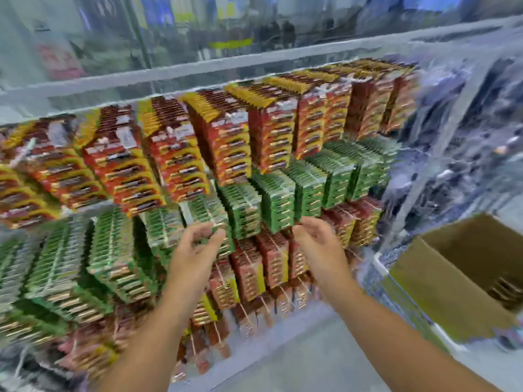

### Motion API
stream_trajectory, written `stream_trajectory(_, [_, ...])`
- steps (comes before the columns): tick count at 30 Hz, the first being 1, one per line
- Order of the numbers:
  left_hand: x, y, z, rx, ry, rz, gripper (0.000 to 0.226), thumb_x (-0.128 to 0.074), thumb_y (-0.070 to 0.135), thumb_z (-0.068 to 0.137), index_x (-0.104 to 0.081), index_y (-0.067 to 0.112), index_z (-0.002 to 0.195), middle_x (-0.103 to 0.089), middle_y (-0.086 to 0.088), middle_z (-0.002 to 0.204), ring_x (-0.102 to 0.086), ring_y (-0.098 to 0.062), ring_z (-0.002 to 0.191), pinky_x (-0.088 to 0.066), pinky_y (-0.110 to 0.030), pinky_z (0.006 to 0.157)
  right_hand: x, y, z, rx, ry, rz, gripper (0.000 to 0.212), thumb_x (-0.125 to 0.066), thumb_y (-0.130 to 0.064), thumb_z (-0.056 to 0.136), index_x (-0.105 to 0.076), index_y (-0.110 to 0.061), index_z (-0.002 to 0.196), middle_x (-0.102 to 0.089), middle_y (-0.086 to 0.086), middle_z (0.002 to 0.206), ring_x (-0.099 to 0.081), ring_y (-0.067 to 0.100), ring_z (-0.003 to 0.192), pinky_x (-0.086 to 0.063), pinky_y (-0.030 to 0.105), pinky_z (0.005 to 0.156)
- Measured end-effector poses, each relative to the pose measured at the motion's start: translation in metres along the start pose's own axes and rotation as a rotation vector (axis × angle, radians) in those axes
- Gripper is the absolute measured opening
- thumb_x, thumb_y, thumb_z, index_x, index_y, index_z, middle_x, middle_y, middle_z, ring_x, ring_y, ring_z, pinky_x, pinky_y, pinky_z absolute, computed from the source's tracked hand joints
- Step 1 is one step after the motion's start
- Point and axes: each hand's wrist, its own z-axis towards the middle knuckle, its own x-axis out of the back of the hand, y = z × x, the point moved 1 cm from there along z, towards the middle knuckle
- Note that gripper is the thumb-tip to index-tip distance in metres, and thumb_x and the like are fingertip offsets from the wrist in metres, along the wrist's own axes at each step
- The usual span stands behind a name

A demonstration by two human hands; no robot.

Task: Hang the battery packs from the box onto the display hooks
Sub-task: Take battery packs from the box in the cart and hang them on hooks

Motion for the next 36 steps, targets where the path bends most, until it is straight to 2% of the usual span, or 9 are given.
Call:
stream_trajectory(5, [-0.146,0.024,-0.051,-0.042,-0.092,-0.014,0.047,-0.072,0.068,0.071,-0.067,0.037,0.106,-0.07,0.009,0.107,-0.071,-0.023,0.098,-0.057,-0.056,0.095,0.145,0.024,0.017,-0.006,0.076,-0.011,0.011,-0.07,-0.026,0.1,-0.065,-0.031,0.107,-0.068,-0.003,0.105,-0.065,0.014,0.097,-0.046,0.011,0.058])
stream_trajectory(10, [-0.292,0.03,-0.098,-0.02,-0.231,-0.054,0.055,-0.069,0.071,0.064,-0.066,0.036,0.106,-0.071,0.009,0.114,-0.07,-0.021,0.107,-0.056,-0.055,0.099,0.279,0.039,0.027,-0.022,0.122,-0.014,0.012,-0.074,-0.021,0.095,-0.065,-0.027,0.1,-0.065,0.008,0.099,-0.061,0.017,0.093,-0.049,0.037,0.09])
stream_trajectory(12, [-0.338,0.035,-0.114,-0.005,-0.273,-0.061,0.052,-0.07,0.068,0.068,-0.066,0.034,0.107,-0.072,0.005,0.115,-0.071,-0.02,0.104,-0.058,-0.051,0.095,0.328,0.044,0.034,-0.048,0.15,-0.02,0.013,-0.073,-0.024,0.096,-0.066,-0.022,0.107,-0.067,0.014,0.104,-0.062,0.016,0.094,-0.05,0.032,0.089])
stream_trajectory(15, [-0.403,0.037,-0.121,0.033,-0.329,-0.063,0.036,-0.078,0.052,0.08,-0.065,0.029,0.105,-0.074,0.005,0.101,-0.071,-0.006,0.077,-0.06,-0.036,0.072,0.389,0.052,0.053,-0.076,0.213,-0.048,0.01,-0.069,-0.015,0.099,-0.065,-0.021,0.106,-0.068,-0.002,0.099,-0.061,0.005,0.088,-0.047,0.009,0.074])
stream_trajectory(20, [-0.512,0.012,-0.095,0.103,-0.426,-0.018,0.019,-0.076,0.043,0.091,-0.066,0.034,0.105,-0.073,-0.001,0.112,-0.071,-0.027,0.098,-0.054,-0.045,0.079,0.467,0.084,0.102,-0.164,0.304,-0.139,0.011,-0.069,-0.017,0.099,-0.065,-0.023,0.108,-0.066,-0.005,0.101,-0.061,0.006,0.091,-0.044,0.004,0.073])
stream_trajectory(26, [-0.627,-0.005,-0.065,0.183,-0.566,0.005,0.011,-0.071,0.034,0.097,-0.066,0.033,0.107,-0.069,0.006,0.119,-0.07,-0.024,0.107,-0.057,-0.051,0.096,0.556,0.107,0.163,-0.262,0.396,-0.24,0.009,-0.072,-0.028,0.097,-0.067,-0.03,0.104,-0.063,-0.006,0.097,-0.062,0.013,0.092,-0.05,0.029,0.083])
stream_trajectory(30, [-0.678,0.001,-0.057,0.19,-0.618,0.046,0.022,-0.072,0.032,0.097,-0.067,0.023,0.116,-0.068,0.003,0.118,-0.069,-0.024,0.11,-0.054,-0.053,0.102,0.598,0.109,0.197,-0.317,0.403,-0.273,0.012,-0.073,-0.033,0.096,-0.068,-0.029,0.107,-0.066,-0.006,0.097,-0.065,0.014,0.094,-0.052,0.031,0.086])
stream_trajectory(34, [-0.711,-0.001,-0.045,0.237,-0.576,0.041,0.046,-0.075,0.062,0.077,-0.067,0.032,0.111,-0.069,0.009,0.115,-0.07,-0.021,0.104,-0.056,-0.055,0.099,0.625,0.115,0.238,-0.378,0.339,-0.351,0.013,-0.071,-0.034,0.096,-0.068,-0.03,0.109,-0.069,-0.004,0.101,-0.067,0.016,0.097,-0.053,0.033,0.091])
stream_trajectory(36, [-0.729,-0.011,-0.042,0.278,-0.528,0.036,0.043,-0.076,0.059,0.08,-0.067,0.032,0.112,-0.068,0.007,0.115,-0.07,-0.02,0.106,-0.055,-0.054,0.1,0.639,0.124,0.264,-0.406,0.259,-0.387,0.014,-0.07,-0.036,0.097,-0.067,-0.031,0.11,-0.069,-0.004,0.102,-0.066,0.014,0.097,-0.052,0.031,0.089])
